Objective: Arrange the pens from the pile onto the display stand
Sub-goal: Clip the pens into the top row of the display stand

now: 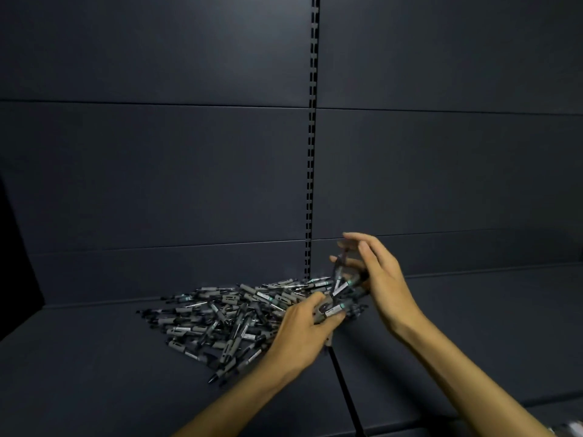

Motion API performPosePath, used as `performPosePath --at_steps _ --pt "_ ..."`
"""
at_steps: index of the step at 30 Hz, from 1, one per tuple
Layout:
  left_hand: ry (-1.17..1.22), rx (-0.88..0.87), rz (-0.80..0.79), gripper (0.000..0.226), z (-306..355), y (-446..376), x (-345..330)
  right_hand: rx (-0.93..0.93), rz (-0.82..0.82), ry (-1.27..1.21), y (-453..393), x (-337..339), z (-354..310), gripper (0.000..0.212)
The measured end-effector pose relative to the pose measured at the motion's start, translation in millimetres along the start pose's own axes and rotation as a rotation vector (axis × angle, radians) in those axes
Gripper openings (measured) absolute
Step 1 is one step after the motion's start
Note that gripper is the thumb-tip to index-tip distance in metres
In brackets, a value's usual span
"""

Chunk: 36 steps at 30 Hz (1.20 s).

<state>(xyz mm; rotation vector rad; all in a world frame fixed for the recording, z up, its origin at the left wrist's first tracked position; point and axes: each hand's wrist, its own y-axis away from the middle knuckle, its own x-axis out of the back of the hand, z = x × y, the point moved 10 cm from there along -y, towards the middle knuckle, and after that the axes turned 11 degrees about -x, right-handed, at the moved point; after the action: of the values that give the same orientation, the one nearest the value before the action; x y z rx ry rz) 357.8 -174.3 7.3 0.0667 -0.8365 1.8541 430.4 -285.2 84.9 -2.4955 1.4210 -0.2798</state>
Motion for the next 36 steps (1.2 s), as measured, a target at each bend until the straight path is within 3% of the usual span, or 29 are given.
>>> performPosePath --at_steps 3,6,15,19,21,26,32,36 --pt "0.197 0.041 0.134 0.008 -2.0 1.9 4.5 0.054 -0.102 0.132 -5.3 -27.1 -25.3 0.033" --pt "0.219 0.068 0.222 0.006 -9.3 1.1 13.9 0.123 -0.135 0.308 -6.8 -45.9 -34.8 0.033" --pt "0.289 0.088 0.196 0.012 -18.0 2.2 7.0 0.193 0.01 0.419 -14.0 -50.4 -33.4 0.036" --pt "0.315 0.111 0.257 0.018 -20.6 -1.5 12.7 0.239 0.002 0.465 -18.2 -58.5 -39.4 0.028" --pt "0.31 0.123 0.263 0.018 -21.4 -2.8 11.7 0.247 0.007 0.512 -23.0 -63.0 -36.9 0.036" --pt "0.325 0.165 0.272 0.012 -28.8 -0.7 7.4 0.193 -0.071 0.56 -29.7 -79.8 -17.4 0.053" --pt "0.273 0.196 0.171 0.002 -44.3 11.8 -1.4 0.075 -0.173 0.546 -16.8 -92.5 25.0 0.062" --pt "0.294 0.245 0.232 0.012 -53.3 16.1 2.9 0.029 -0.187 0.521 -16.7 -88.1 23.8 0.062"
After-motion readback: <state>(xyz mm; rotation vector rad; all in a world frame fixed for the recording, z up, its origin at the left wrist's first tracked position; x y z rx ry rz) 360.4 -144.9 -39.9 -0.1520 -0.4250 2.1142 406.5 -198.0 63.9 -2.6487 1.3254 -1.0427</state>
